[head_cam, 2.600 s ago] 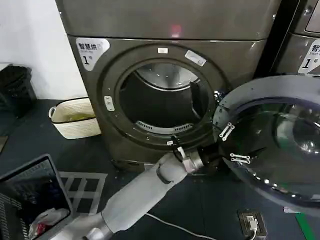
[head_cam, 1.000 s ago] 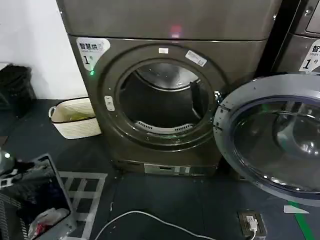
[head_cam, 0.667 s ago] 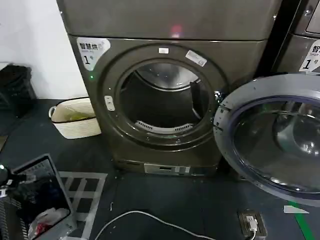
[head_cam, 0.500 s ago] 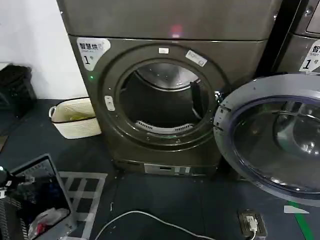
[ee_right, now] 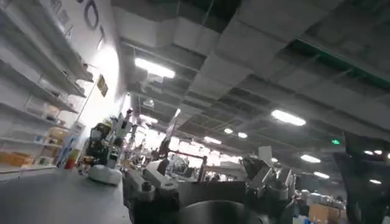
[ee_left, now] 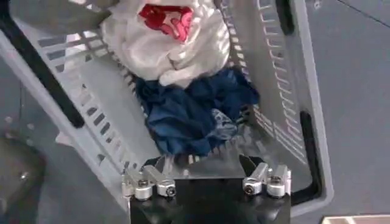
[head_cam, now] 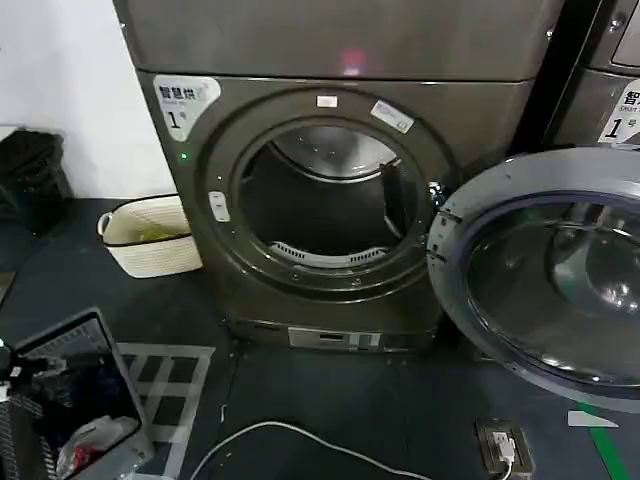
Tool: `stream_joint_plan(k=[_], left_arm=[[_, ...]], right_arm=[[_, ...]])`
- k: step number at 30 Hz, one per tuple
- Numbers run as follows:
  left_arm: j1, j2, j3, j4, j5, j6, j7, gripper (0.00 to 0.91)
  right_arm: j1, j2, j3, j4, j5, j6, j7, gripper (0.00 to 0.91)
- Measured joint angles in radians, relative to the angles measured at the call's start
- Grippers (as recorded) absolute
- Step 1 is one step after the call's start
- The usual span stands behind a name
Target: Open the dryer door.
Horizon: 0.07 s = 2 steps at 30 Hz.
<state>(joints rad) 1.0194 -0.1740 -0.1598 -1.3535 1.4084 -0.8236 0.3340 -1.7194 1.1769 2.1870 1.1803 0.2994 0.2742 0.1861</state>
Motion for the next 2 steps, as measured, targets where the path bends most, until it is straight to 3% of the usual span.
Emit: stream_joint_plan(k=[2], left_arm=[[-0.002, 0.0, 0.0, 0.001, -0.002, 0.0, 0.0, 0.907]], right_arm=[[0.001, 0.0, -0.001, 0.0, 0.0, 0.002, -0.001, 0.907]])
